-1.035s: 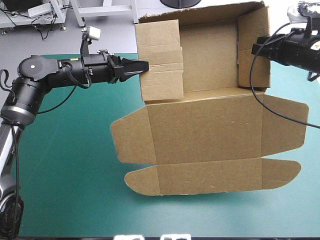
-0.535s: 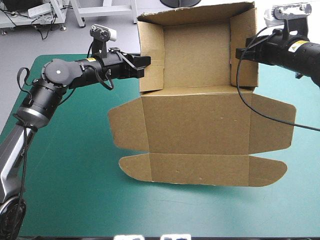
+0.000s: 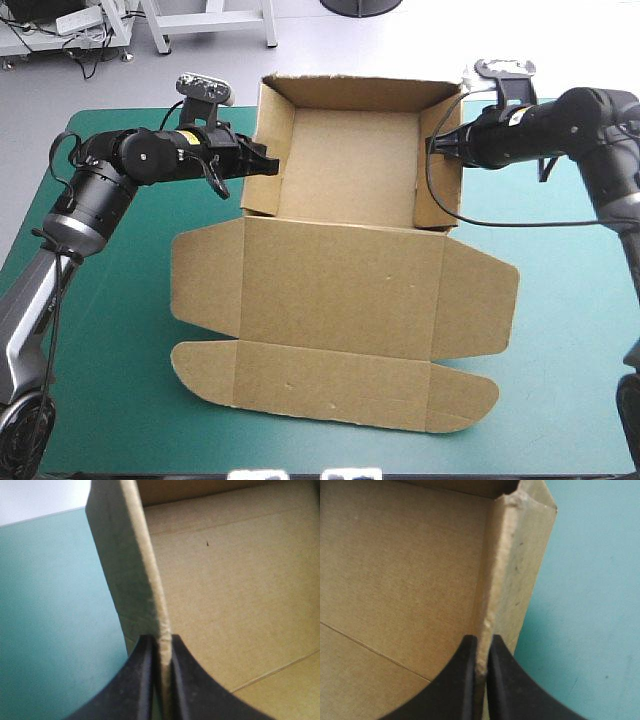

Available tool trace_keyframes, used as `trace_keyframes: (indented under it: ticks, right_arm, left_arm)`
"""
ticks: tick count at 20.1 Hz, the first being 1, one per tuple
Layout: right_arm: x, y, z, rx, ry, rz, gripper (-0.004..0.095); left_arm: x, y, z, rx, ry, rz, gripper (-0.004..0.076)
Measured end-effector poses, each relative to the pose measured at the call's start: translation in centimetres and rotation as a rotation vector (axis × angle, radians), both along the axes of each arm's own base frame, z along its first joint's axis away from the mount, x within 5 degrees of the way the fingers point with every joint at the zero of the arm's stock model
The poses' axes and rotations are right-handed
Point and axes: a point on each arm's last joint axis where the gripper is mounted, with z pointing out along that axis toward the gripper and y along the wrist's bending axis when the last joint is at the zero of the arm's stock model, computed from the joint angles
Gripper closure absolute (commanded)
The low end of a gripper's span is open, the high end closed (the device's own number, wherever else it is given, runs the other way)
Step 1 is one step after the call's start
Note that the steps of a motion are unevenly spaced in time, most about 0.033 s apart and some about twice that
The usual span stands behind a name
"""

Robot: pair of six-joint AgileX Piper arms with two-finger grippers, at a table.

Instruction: Fold the box

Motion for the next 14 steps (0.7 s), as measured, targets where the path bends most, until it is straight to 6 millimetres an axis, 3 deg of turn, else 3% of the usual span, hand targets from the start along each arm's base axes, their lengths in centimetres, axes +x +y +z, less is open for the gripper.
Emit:
trace_keyframes:
  ticks: [4, 8, 10, 14]
  right_arm:
    - [3.9, 1.3, -5.7, 0.013, 0.208, 0.028, 0.0906]
    - [7.2, 2.1, -12.1, -0.017, 0.371, 0.045, 0.0906]
    - [8.0, 2.3, -13.8, -0.03, 0.403, 0.057, 0.0906]
    - [8.8, 2.6, -15.1, -0.029, 0.399, 0.073, 0.0906]
  left_arm:
    - [0.9, 0.3, -3.1, 0.116, 0.19, 0.061, 0.0734]
    - [3.1, -0.5, -8.0, 0.173, 0.367, 0.068, 0.0734]
    - [4.1, -0.8, -9.9, 0.193, 0.414, 0.071, 0.0734]
    - [5.5, -1.0, -12.8, 0.243, 0.465, 0.078, 0.0734]
